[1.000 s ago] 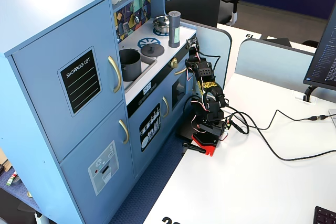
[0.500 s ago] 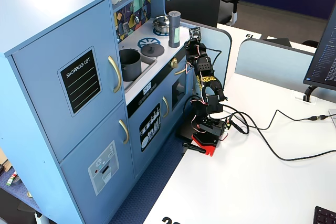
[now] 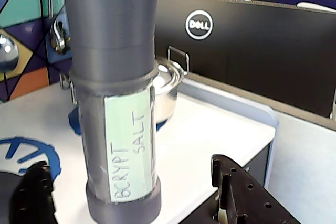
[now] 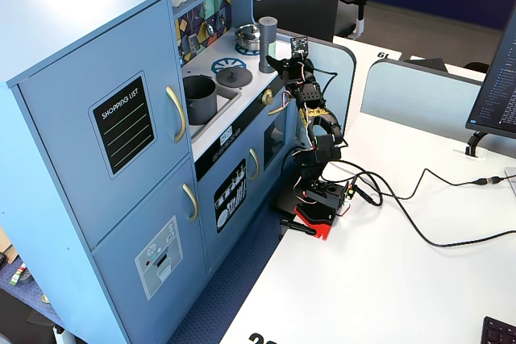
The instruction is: Put salt in the gray recipient
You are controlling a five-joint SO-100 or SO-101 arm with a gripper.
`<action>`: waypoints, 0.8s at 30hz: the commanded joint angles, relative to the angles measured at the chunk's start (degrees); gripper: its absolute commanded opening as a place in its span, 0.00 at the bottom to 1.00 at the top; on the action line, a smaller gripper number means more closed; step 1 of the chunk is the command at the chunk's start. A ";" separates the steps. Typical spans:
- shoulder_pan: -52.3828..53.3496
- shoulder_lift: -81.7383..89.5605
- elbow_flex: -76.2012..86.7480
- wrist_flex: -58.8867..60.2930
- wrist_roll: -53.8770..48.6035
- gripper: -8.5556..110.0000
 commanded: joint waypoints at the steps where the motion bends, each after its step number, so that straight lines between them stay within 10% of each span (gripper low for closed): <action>1: 0.09 -3.16 -5.45 -3.52 0.88 0.46; 24: -3.43 -28.13 -28.65 -5.27 -1.41 0.47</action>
